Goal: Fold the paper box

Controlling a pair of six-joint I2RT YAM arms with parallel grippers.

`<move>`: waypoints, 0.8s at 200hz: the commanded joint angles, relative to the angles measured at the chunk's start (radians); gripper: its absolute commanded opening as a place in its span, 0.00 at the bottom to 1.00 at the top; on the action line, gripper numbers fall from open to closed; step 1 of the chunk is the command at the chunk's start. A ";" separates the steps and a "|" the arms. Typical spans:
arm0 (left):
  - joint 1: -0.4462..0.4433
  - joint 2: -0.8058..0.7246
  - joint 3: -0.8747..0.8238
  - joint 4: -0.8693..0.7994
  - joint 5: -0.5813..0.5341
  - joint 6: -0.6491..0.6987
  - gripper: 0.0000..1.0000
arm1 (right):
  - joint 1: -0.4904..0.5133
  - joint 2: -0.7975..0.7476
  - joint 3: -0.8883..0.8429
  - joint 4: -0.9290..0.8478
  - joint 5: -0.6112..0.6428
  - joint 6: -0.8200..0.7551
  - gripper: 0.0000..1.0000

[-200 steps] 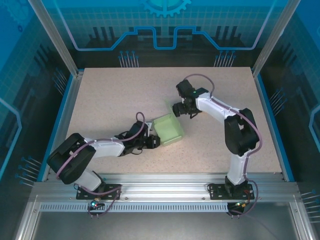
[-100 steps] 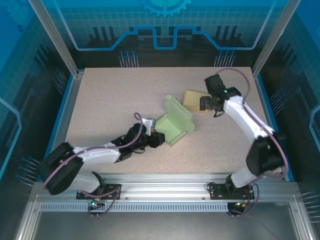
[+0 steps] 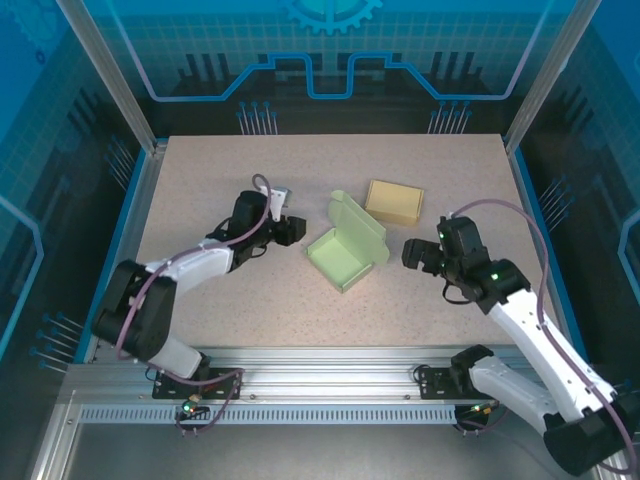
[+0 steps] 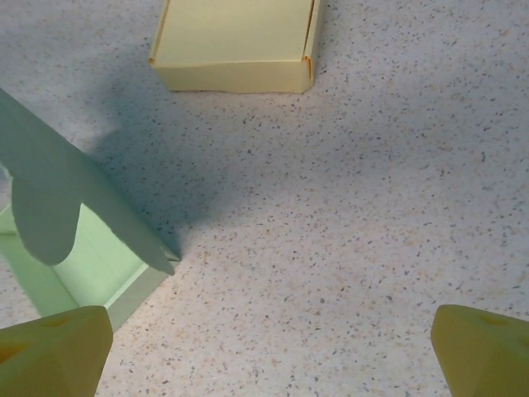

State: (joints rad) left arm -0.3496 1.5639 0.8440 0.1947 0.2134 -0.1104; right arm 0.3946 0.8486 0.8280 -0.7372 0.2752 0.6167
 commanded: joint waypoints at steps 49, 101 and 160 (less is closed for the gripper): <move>0.094 0.260 0.326 -0.062 0.582 0.477 0.58 | -0.056 -0.285 -0.151 0.113 -0.108 0.045 1.00; 0.113 0.426 0.619 -0.441 0.821 0.775 0.69 | -0.115 -0.329 -0.174 0.109 -0.162 0.058 1.00; 0.113 0.547 0.801 -0.758 0.798 1.101 0.76 | -0.151 -0.403 -0.231 0.082 -0.131 0.196 1.00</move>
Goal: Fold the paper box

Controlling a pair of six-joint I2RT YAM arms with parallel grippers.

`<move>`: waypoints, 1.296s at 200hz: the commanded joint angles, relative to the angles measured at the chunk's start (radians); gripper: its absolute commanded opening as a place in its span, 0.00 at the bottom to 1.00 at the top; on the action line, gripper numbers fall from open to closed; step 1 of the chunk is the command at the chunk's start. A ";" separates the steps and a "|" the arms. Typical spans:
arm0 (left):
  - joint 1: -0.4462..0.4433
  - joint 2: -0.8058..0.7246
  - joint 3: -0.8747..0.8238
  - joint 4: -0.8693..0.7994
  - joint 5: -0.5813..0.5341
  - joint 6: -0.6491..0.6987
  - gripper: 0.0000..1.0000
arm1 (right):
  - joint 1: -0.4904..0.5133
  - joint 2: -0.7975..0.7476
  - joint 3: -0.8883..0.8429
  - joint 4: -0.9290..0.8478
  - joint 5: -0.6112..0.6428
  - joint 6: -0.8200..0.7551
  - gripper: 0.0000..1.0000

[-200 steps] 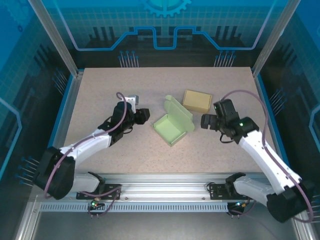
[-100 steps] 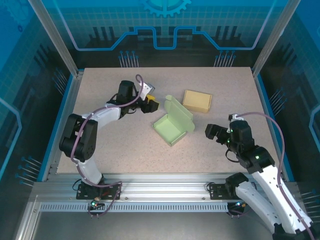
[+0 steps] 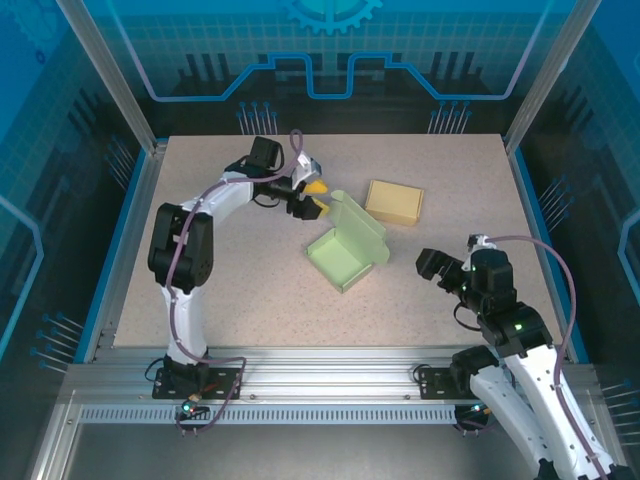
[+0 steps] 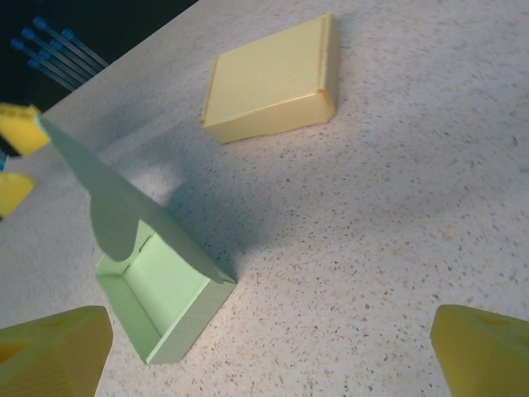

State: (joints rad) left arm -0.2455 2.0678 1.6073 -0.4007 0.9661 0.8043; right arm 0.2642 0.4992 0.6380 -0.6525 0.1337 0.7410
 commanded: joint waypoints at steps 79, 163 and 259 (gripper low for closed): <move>0.000 0.154 0.183 -0.248 0.020 0.246 0.78 | -0.022 -0.062 -0.084 0.132 -0.106 -0.012 1.00; -0.044 0.198 0.229 -0.254 -0.017 0.242 0.70 | -0.022 -0.032 -0.076 0.140 -0.083 -0.008 1.00; -0.052 0.192 0.234 -0.224 -0.017 0.210 0.29 | -0.022 -0.045 -0.094 0.137 -0.082 -0.003 1.00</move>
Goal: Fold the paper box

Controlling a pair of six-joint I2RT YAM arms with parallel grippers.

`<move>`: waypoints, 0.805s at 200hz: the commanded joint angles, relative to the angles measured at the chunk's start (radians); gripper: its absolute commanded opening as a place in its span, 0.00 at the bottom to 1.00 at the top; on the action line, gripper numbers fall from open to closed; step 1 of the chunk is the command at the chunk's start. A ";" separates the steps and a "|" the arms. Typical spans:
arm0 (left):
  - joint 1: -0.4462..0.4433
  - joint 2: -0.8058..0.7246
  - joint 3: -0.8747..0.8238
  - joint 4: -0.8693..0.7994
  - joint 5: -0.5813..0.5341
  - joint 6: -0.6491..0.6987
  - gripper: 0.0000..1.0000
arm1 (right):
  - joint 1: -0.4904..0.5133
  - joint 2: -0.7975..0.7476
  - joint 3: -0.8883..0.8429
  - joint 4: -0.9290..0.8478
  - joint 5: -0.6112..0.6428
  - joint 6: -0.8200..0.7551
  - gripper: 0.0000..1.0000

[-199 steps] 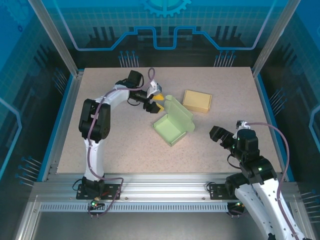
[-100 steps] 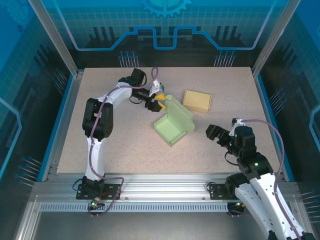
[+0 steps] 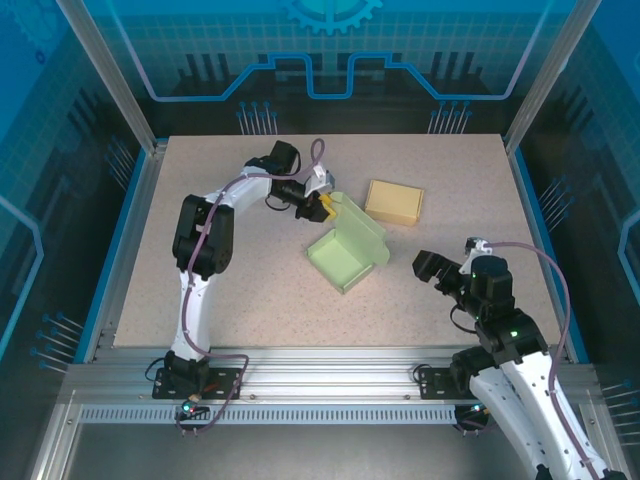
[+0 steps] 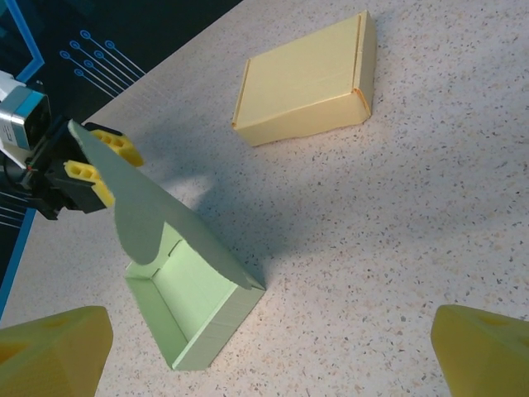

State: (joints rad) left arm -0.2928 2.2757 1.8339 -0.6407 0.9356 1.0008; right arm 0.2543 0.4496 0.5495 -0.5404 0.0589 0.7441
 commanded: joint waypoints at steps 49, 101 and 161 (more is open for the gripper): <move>-0.005 -0.088 -0.108 0.141 0.002 -0.034 0.09 | -0.011 0.089 0.017 0.031 -0.038 -0.039 1.00; -0.012 -0.253 -0.366 0.388 -0.052 -0.106 0.00 | -0.012 0.225 0.069 0.103 -0.089 -0.210 1.00; -0.024 -0.441 -0.623 0.635 -0.152 -0.289 0.00 | 0.041 0.435 0.169 0.132 -0.124 -0.413 0.76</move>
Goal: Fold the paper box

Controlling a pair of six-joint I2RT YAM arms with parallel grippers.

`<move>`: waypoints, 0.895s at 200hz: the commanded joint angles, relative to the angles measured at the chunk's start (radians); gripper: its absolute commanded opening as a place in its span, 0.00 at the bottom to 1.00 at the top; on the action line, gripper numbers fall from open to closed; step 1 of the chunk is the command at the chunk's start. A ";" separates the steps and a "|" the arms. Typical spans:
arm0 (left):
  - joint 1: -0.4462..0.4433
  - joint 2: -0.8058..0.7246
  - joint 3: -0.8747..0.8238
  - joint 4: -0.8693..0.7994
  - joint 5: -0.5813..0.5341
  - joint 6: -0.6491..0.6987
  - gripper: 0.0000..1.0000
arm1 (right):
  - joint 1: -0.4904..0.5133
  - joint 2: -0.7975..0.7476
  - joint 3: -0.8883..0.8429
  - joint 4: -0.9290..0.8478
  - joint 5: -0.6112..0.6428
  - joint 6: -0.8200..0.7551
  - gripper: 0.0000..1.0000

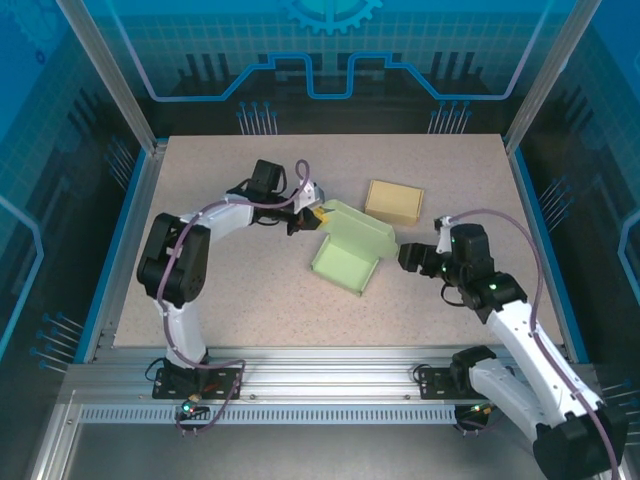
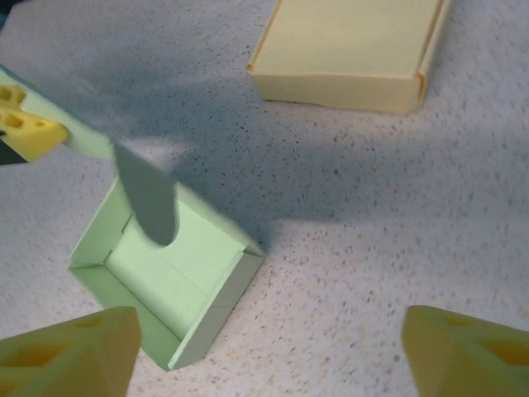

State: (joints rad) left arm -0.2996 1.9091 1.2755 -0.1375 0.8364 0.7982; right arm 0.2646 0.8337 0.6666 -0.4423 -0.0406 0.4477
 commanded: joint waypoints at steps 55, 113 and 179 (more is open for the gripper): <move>-0.045 -0.116 -0.197 0.269 -0.141 -0.181 0.00 | 0.093 0.172 0.056 0.125 0.090 -0.239 0.73; -0.045 -0.103 -0.164 0.222 -0.131 -0.154 0.00 | -0.005 0.318 0.086 0.260 -0.020 -0.353 0.74; -0.045 -0.096 -0.150 0.189 -0.125 -0.149 0.00 | -0.024 0.446 0.107 0.384 -0.101 -0.406 0.66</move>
State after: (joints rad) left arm -0.3443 1.8183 1.0988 0.0910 0.7101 0.6338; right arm 0.2619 1.2579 0.7353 -0.1299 -0.0959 0.0772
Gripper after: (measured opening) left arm 0.058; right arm 0.680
